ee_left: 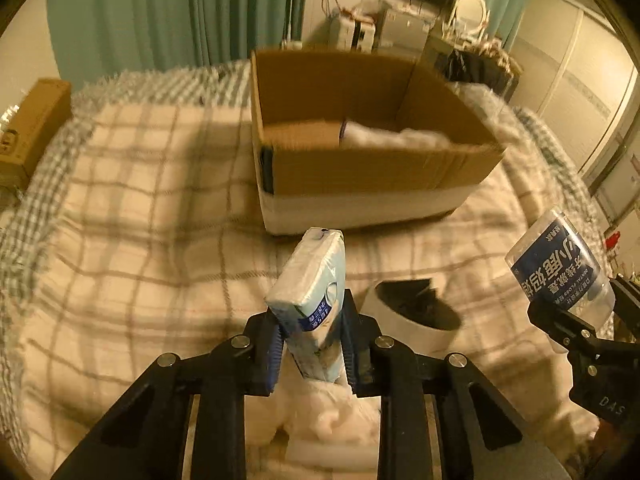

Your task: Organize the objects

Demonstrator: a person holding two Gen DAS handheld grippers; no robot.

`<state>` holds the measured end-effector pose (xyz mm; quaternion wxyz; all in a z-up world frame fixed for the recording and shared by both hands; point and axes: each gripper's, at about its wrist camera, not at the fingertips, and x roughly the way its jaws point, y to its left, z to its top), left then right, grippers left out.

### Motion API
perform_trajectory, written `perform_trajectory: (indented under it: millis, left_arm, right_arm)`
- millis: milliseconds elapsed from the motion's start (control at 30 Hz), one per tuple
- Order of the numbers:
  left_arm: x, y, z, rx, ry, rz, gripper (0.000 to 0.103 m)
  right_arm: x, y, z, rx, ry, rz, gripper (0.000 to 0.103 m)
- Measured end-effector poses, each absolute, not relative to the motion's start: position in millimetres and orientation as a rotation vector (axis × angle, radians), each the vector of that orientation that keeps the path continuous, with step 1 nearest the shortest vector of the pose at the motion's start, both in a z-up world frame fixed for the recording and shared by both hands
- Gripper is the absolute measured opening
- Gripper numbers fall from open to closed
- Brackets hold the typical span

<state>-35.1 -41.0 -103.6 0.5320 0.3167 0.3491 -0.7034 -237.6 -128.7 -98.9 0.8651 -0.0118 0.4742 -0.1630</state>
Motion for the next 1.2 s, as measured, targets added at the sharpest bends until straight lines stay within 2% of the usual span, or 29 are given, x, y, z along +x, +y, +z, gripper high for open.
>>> perform_trajectory:
  millis: [333, 667, 867, 1133, 1200]
  left_arm:
    - [-29.8, -59.4, -14.0, 0.619, 0.724, -1.724, 0.025]
    - [-39.8, -131.9, 32.0, 0.581, 0.643, -1.746, 0.025]
    - [-51.8, -194.4, 7.6, 0.618, 0.656, -1.735, 0.025]
    - [-66.0, -236.2, -59.6, 0.706, 0.715, -1.716, 0.025]
    - [-69.2, -237.3, -68.5, 0.718, 0.711, -1.712, 0.028]
  right_arm:
    - [-243.3, -97.1, -9.4, -0.103, 0.821, -0.332, 0.063]
    - [-170.4, -96.6, 59.8, -0.151, 0.696, -0.283, 0.063]
    - [-104.3, -131.5, 48.2, -0.094, 0.717, -0.257, 0.063]
    - [-52.8, -174.9, -20.1, -0.023, 0.814, -0.235, 0.063]
    - [-51.0, -181.2, -33.5, -0.008, 0.824, -0.221, 0.063]
